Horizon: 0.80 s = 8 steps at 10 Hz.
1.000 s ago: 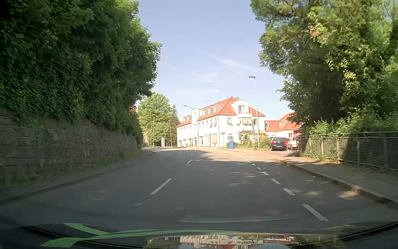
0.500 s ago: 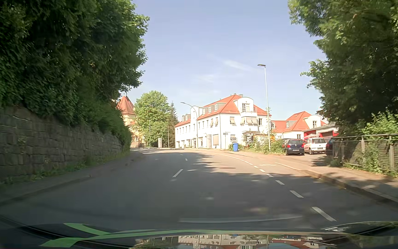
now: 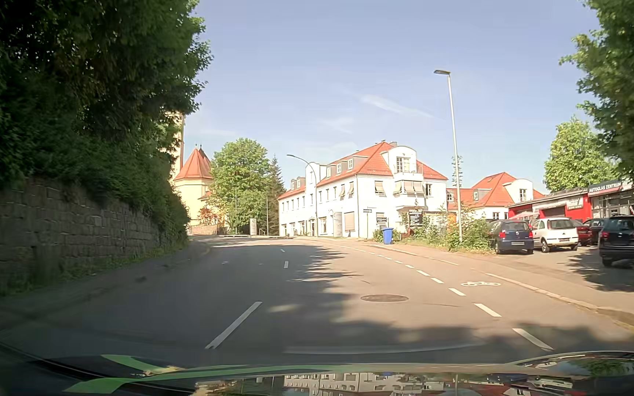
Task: Follow the waypoints while adhering to traffic rules and regulations
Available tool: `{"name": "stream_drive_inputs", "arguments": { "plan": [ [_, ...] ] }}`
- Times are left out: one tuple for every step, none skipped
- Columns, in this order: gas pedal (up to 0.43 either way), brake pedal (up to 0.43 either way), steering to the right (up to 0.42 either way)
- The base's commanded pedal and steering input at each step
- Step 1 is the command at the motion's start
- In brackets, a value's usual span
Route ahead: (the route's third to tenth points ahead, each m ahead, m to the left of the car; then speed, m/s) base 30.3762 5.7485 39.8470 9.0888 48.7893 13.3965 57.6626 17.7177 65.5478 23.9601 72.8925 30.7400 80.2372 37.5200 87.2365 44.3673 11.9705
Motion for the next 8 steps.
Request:
{"name": "stream_drive_inputs", "arguments": {
  "plan": [
    [0.11, 0.0, -0.018],
    [0.11, 0.0, -0.02],
    [0.11, 0.0, -0.021],
    [0.11, 0.0, -0.023],
    [0.11, 0.0, -0.025],
    [0.11, 0.0, -0.028],
    [0.11, 0.0, -0.035],
    [0.11, 0.0, -0.039]
  ]
}}
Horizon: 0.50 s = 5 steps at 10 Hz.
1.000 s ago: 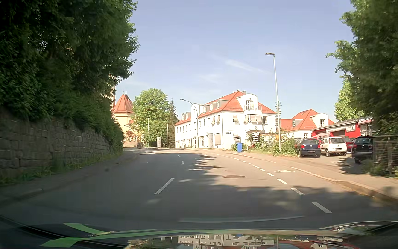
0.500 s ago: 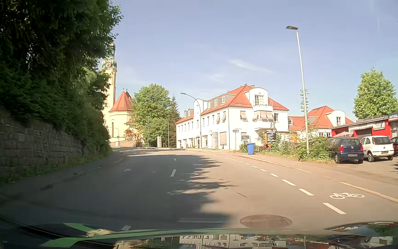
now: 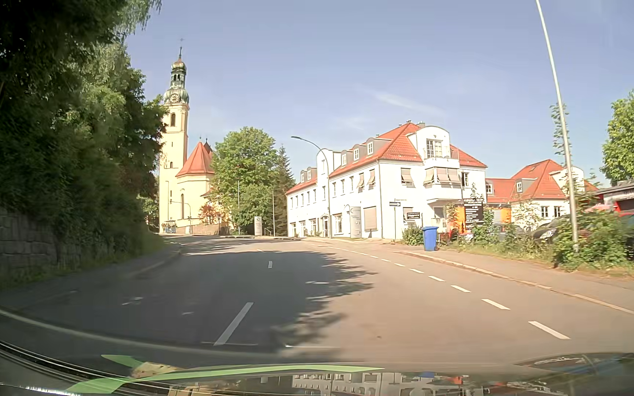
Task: Follow the waypoints while adhering to traffic rules and regulations
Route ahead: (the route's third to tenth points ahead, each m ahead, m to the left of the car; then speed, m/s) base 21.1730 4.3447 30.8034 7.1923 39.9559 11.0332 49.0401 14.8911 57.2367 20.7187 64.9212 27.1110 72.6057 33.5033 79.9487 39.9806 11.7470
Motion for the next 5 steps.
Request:
{"name": "stream_drive_inputs", "arguments": {
  "plan": [
    [0.11, 0.0, -0.041],
    [0.11, 0.0, -0.042],
    [0.11, 0.0, -0.042],
    [0.11, 0.0, -0.044],
    [0.11, 0.0, -0.045]
  ]
}}
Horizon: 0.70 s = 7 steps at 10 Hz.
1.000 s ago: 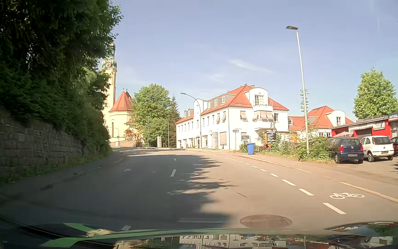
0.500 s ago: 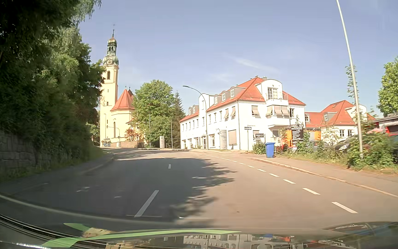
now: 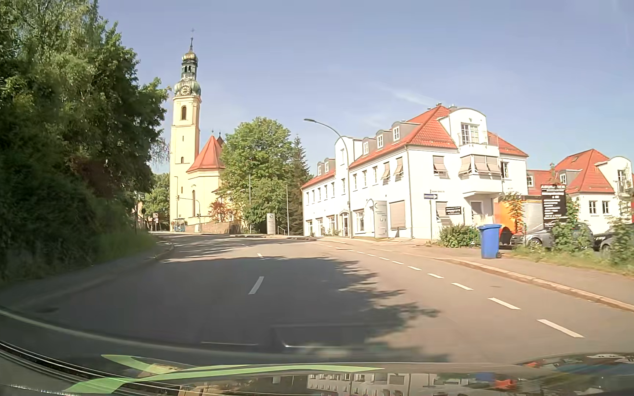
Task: Follow the waypoints while adhering to traffic rules and regulations
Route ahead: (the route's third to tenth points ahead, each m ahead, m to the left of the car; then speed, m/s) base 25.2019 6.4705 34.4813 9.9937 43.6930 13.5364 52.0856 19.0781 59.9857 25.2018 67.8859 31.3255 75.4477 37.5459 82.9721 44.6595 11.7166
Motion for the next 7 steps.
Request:
{"name": "stream_drive_inputs", "arguments": {
  "plan": [
    [0.11, 0.0, -0.047],
    [0.11, 0.0, -0.048],
    [0.11, 0.0, -0.048],
    [0.11, 0.0, -0.048],
    [0.11, 0.0, -0.048],
    [0.11, 0.0, -0.048],
    [0.11, 0.0, -0.048]
  ]
}}
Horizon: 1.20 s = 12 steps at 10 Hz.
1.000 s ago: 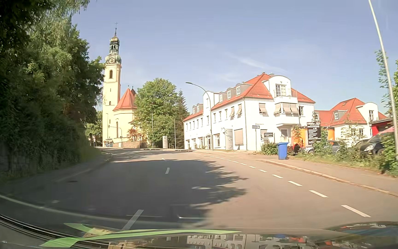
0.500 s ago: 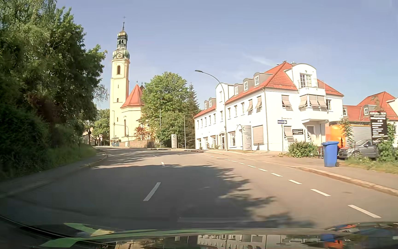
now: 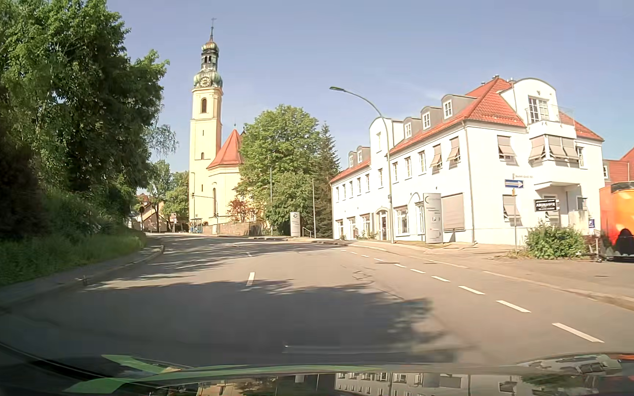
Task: Follow the waypoints while adhering to traffic rules and regulations
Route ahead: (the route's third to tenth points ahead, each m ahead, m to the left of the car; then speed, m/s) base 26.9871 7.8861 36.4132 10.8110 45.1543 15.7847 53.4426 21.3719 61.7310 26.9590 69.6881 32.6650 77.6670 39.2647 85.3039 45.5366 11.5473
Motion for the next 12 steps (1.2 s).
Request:
{"name": "stream_drive_inputs", "arguments": {
  "plan": [
    [0.11, 0.0, -0.048],
    [0.11, 0.0, -0.049],
    [0.11, 0.0, -0.049],
    [0.11, 0.0, -0.051],
    [0.11, 0.0, -0.052],
    [0.11, 0.0, -0.052],
    [0.11, 0.0, -0.053],
    [0.11, 0.0, -0.053],
    [0.11, 0.0, -0.053],
    [0.118, 0.0, -0.053],
    [0.118, 0.0, -0.054],
    [0.118, 0.0, -0.055]
  ]
}}
